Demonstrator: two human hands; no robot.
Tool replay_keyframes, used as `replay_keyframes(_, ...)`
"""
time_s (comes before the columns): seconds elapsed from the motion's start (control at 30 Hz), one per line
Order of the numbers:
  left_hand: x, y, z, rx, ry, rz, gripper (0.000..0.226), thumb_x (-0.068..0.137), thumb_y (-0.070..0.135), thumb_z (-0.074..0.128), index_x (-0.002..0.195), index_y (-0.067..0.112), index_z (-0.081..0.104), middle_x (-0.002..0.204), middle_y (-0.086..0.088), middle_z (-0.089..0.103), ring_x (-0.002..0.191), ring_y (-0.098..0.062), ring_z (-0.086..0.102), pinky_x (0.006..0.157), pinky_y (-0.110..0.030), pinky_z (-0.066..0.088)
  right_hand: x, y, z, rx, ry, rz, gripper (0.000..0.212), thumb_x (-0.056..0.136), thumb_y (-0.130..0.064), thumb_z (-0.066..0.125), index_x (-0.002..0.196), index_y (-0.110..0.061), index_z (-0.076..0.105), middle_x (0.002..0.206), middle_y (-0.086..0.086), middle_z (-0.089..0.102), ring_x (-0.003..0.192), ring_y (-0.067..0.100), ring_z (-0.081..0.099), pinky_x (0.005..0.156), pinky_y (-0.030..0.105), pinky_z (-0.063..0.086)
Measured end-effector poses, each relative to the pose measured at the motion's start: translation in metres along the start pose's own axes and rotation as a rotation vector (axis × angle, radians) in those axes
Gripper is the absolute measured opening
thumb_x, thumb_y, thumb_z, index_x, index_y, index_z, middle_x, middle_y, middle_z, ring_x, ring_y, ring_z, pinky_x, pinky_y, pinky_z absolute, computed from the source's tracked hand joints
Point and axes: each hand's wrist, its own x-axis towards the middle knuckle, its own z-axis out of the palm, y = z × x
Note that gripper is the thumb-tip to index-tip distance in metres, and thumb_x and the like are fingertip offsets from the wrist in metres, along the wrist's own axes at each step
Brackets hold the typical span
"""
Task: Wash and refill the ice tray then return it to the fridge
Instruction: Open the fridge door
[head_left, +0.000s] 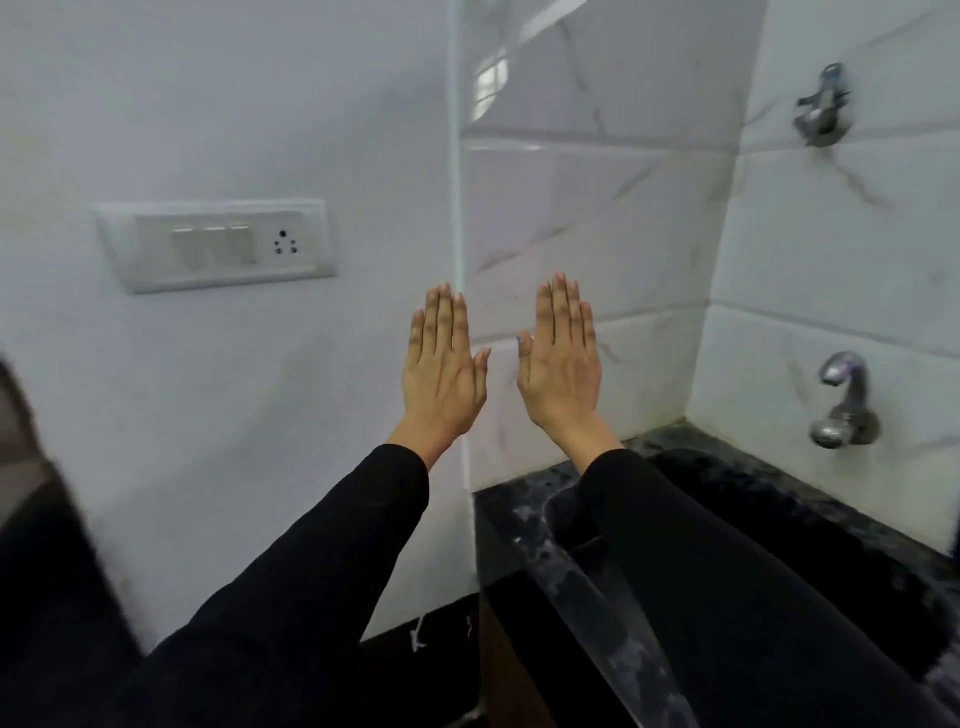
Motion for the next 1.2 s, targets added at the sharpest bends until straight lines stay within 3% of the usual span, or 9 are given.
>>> replay_keyframes(0.17,-0.039,-0.045,-0.011,0.090,-0.036,-0.138,0.068,0.096,0.041,0.013,0.149,-0.002,0.006,0.158,-0.019,0.003,0.147,-0.028,-0.002,0.118,-0.036,-0.010,-0.015,-0.053,0.023,0.153,-0.060,-0.067,0.057,0.101,-0.029,0.026,0.150,0.001,0.022,0.158,0.018,0.020,0.148,0.028,0.016,0.121,0.035,0.004)
replay_keyframes(0.4,-0.105,-0.085,-0.057,0.243,-0.028,-0.358,0.066,0.098,0.037,0.020,0.148,-0.004,0.008,0.158,-0.021,0.006,0.147,-0.030,0.002,0.120,-0.042,0.003,-0.050,-0.131,0.025,0.429,-0.144,-0.183,0.057,0.102,-0.029,0.026,0.150,0.000,0.021,0.159,0.017,0.018,0.148,0.026,0.014,0.121,0.032,-0.001)
replay_keyframes(0.6,-0.187,-0.106,-0.104,0.441,-0.116,-0.554,0.067,0.098,0.038,0.019,0.149,-0.004,0.005,0.158,-0.022,0.004,0.147,-0.031,0.000,0.120,-0.041,-0.001,-0.104,-0.201,0.011,0.648,-0.268,-0.297,0.057,0.102,-0.031,0.023,0.151,-0.002,0.019,0.160,0.016,0.016,0.149,0.026,0.011,0.120,0.031,-0.002)
replay_keyframes(0.87,-0.313,-0.111,-0.187,0.653,-0.145,-0.815,0.067,0.097,0.039,0.025,0.147,-0.005,0.019,0.155,-0.024,0.017,0.146,-0.033,0.013,0.119,-0.045,0.015,-0.187,-0.292,-0.042,0.911,-0.394,-0.507,0.056,0.103,-0.030,0.028,0.151,-0.002,0.021,0.159,0.016,0.018,0.149,0.027,0.012,0.121,0.036,0.005)
replay_keyframes(1.2,-0.447,-0.099,-0.302,0.902,-0.170,-1.158,0.068,0.098,0.041,0.019,0.148,-0.004,0.015,0.156,-0.023,0.013,0.146,-0.032,0.010,0.120,-0.042,0.007,-0.277,-0.391,-0.148,1.176,-0.469,-0.762,0.056,0.102,-0.032,0.028,0.147,0.001,0.031,0.155,0.019,0.028,0.146,0.029,0.022,0.121,0.040,0.015)
